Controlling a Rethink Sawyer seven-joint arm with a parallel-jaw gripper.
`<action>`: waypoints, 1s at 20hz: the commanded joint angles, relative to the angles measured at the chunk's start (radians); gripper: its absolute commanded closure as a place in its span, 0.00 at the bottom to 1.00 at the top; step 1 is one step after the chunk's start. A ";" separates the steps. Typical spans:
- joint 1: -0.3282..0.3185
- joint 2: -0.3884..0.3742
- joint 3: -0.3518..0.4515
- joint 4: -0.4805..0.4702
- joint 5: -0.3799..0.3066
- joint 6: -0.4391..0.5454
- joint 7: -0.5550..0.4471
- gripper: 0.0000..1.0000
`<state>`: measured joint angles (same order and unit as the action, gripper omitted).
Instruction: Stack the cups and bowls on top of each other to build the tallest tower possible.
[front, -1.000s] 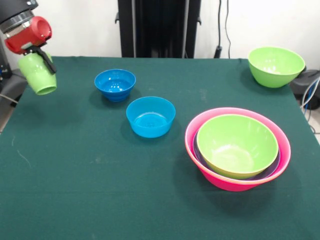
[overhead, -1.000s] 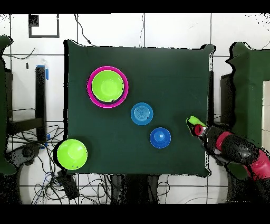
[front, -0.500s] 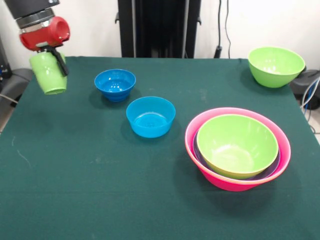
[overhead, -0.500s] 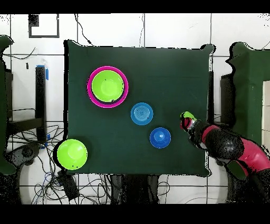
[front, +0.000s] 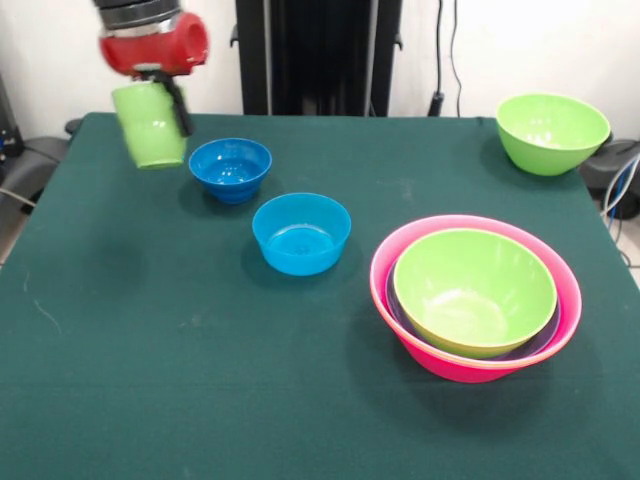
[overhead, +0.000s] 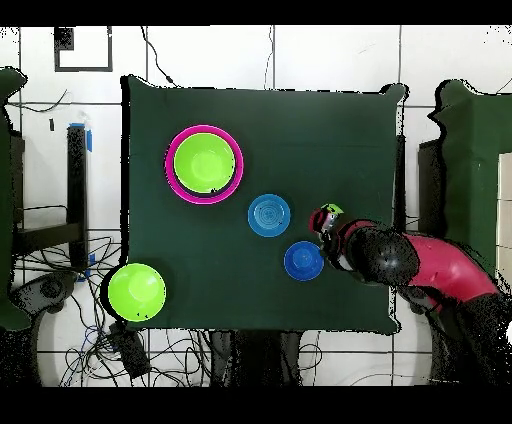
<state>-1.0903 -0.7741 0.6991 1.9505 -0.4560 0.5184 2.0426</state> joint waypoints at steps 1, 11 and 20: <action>0.188 -0.134 -0.154 0.098 0.065 -0.078 0.319 1.00; 0.485 -0.116 -0.310 -0.006 0.196 -0.085 0.526 1.00; 0.653 0.011 -0.425 -0.215 0.298 -0.033 0.615 1.00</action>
<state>-0.5224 -0.8795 0.4105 1.8815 -0.2246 0.4878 2.4086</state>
